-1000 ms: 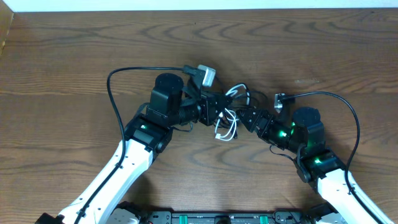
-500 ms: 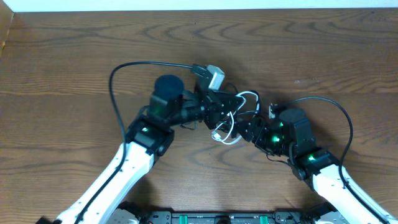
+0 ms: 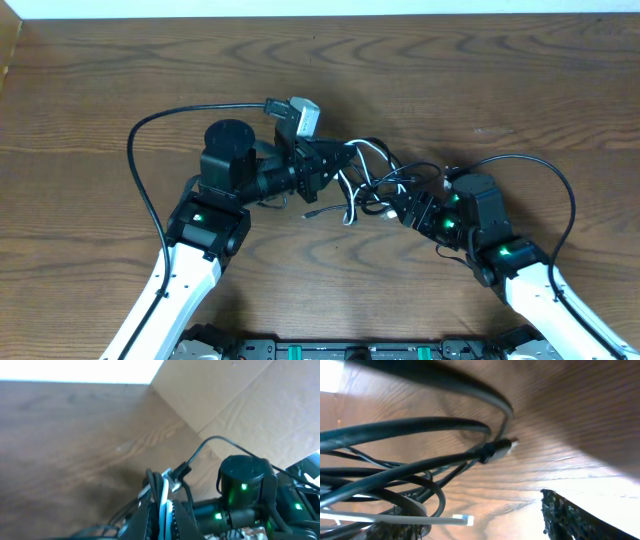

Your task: Untangle cables

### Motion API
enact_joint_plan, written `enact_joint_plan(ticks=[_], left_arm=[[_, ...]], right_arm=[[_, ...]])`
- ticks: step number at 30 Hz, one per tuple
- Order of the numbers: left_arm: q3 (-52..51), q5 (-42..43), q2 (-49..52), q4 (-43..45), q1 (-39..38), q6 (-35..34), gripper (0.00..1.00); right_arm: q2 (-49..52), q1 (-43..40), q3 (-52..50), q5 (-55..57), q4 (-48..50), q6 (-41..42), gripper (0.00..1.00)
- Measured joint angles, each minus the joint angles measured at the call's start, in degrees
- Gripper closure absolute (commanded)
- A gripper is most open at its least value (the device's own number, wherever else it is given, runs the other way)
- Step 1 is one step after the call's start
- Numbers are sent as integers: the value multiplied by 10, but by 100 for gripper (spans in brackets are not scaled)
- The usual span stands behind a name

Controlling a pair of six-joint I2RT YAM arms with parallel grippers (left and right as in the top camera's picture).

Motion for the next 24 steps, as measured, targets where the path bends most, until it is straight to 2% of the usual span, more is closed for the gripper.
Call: enact_joint_plan(ticks=[4, 8, 11, 17, 20, 24], left_arm=[[1, -35, 2, -76, 2, -54, 92], [2, -108, 19, -159, 3, -163, 92], [2, -148, 45, -168, 5, -279, 92], [2, -170, 70, -144, 6, -428, 92], [2, -164, 73, -106, 6, -435, 92], [3, -118, 73, -42, 6, -347, 92]], right_arm=[[-15, -14, -6, 17, -9, -14, 19], [-38, -27, -9, 42, -24, -19, 8], [-53, -33, -9, 36, -14, -26, 3], [-57, -33, -9, -12, -9, -46, 1], [-57, -33, -10, -23, -30, -48, 1], [-57, -33, -11, -42, -33, -47, 1]])
